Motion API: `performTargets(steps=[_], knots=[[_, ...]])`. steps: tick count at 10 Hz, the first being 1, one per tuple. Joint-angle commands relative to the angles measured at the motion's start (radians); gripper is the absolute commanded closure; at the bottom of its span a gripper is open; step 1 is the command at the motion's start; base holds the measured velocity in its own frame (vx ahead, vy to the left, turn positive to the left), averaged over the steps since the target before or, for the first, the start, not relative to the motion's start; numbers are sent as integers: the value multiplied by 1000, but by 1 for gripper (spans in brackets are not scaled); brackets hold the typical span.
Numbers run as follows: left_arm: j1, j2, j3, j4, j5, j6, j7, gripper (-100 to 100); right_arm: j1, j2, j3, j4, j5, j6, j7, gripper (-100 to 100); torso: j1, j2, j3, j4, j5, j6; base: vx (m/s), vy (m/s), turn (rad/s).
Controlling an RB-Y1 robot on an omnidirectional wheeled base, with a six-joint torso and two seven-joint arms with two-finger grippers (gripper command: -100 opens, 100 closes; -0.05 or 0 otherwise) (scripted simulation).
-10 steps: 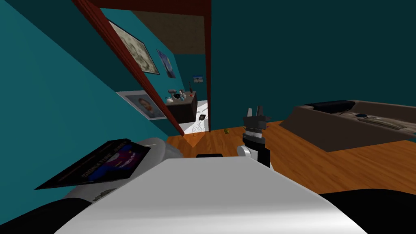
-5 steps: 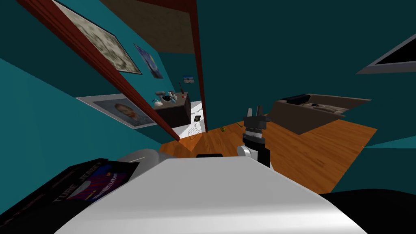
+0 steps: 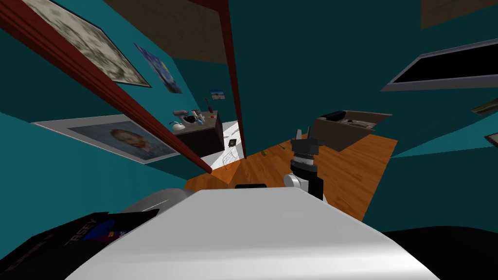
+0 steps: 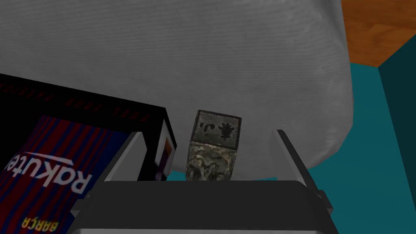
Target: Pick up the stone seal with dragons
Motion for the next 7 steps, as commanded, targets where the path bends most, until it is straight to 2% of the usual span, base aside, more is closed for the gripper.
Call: performTargets(steps=[1,2,4,5,6,7], knots=[[7,11,9,25,0,33,7,-100,0,0,0,0,0,0,0,0,0,0,0,0,0,0,-29,124,-206],[18,23,17,50,2,53,11,-100,0,0,0,0,0,0,0,0,2,0,0,0,1,0,-49,144,-238],[18,22,18,37,1,57,12,-100,0,0,0,0,0,0,0,0,2,1,1,0,1,-1,-33,80,-70],[18,23,18,39,2,58,12,0,0,0,0,0,0,0,0,0,-2,-1,0,0,0,-1,-4,10,0],[-9,14,15,74,-8,48,5,-100,0,0,0,0,0,0,0,0,-5,-2,-1,0,-1,-1,-5,28,-6],[-22,9,13,92,-13,43,1,-100,0,0,0,0,0,0,0,0,-5,-2,-1,0,-1,-1,-4,32,-13]])
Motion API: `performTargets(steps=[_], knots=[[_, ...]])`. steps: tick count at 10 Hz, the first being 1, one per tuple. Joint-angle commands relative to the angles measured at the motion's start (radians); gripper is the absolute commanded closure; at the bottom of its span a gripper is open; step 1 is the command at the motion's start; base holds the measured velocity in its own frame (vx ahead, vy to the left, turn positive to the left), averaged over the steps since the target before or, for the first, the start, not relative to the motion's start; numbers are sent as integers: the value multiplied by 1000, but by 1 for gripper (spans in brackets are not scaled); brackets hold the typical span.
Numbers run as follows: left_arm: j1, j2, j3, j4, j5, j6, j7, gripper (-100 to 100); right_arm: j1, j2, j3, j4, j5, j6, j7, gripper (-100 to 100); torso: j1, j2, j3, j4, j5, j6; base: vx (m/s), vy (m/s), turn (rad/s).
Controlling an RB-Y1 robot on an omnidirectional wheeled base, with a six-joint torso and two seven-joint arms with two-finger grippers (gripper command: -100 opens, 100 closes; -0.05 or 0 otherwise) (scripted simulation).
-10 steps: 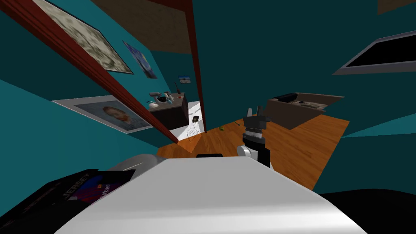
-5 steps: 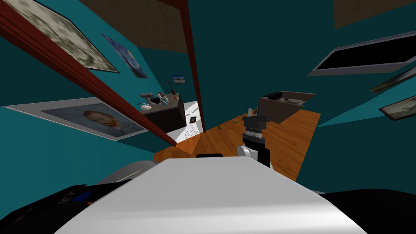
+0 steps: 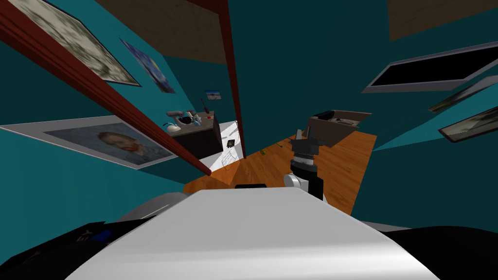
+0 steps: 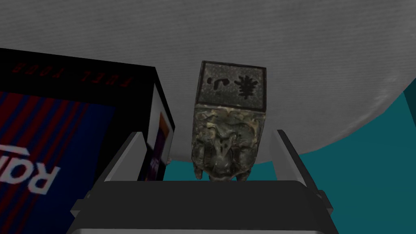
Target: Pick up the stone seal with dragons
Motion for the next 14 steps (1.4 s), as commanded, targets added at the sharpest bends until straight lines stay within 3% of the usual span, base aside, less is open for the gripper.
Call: performTargets(steps=[1,3,4,8,9,10,13,14], knots=[[-26,-7,-3,35,-8,-10,-7,-100,0,0,0,0,0,0,0,0,0,0,0,0,0,0,-3,29,-6],[-30,-10,-4,40,-10,-10,-8,-100,0,0,0,0,0,0,0,0,0,0,0,0,0,0,-3,19,-1],[-31,-10,-4,42,-11,-12,-9,100,0,0,0,0,0,0,0,0,0,0,0,0,0,1,-3,0,17],[-30,-11,-5,42,-11,-11,-9,100,0,0,0,0,0,0,0,0,-1,-1,0,0,-1,1,0,0,-4],[-30,-11,-5,42,-11,-11,-9,0,0,0,0,0,0,0,0,0,-1,-1,0,0,-1,1,0,0,0],[-6,0,-1,8,-1,-2,-2,100,0,0,0,0,0,0,0,0,-1,-1,0,0,-1,1,3,-25,4],[27,11,3,-36,11,10,8,100,0,0,0,0,0,0,0,0,-4,-1,-1,0,-2,1,4,-30,6],[19,9,2,-25,9,7,5,100,0,0,0,0,0,0,0,0,-4,-1,-1,0,-2,1,1,-12,3]])
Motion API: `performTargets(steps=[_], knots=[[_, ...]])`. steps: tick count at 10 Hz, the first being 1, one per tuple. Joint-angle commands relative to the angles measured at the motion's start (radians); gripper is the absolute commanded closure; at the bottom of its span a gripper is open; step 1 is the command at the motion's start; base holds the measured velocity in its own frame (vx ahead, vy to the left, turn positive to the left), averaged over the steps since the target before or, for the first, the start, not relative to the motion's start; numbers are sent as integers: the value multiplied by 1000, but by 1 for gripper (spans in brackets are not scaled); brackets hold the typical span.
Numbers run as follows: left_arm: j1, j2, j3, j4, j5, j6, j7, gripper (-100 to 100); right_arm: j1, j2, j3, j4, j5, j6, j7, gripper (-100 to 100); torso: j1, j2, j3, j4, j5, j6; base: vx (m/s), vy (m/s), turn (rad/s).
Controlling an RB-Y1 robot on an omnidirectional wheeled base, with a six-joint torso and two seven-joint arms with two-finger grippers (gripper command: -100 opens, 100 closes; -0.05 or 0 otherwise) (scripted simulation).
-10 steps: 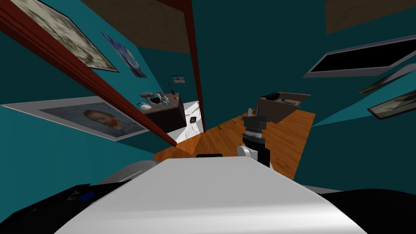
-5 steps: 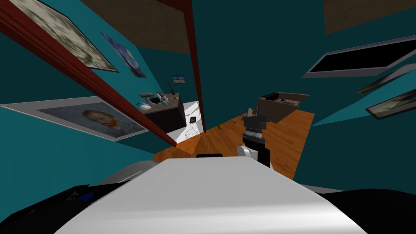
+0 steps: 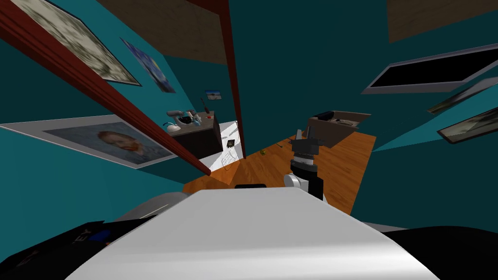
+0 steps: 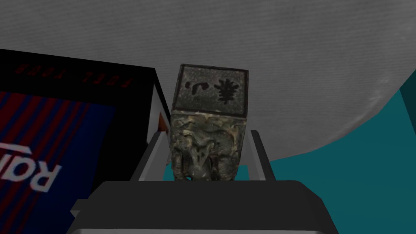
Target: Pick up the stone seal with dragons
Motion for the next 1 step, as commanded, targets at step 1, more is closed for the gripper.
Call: performTargets(steps=[1], knots=[[0,0,0,0,0,0,0,0,0,0,0,0,0,0,0,0,0,0,0,0,0,0,0,0,0]])
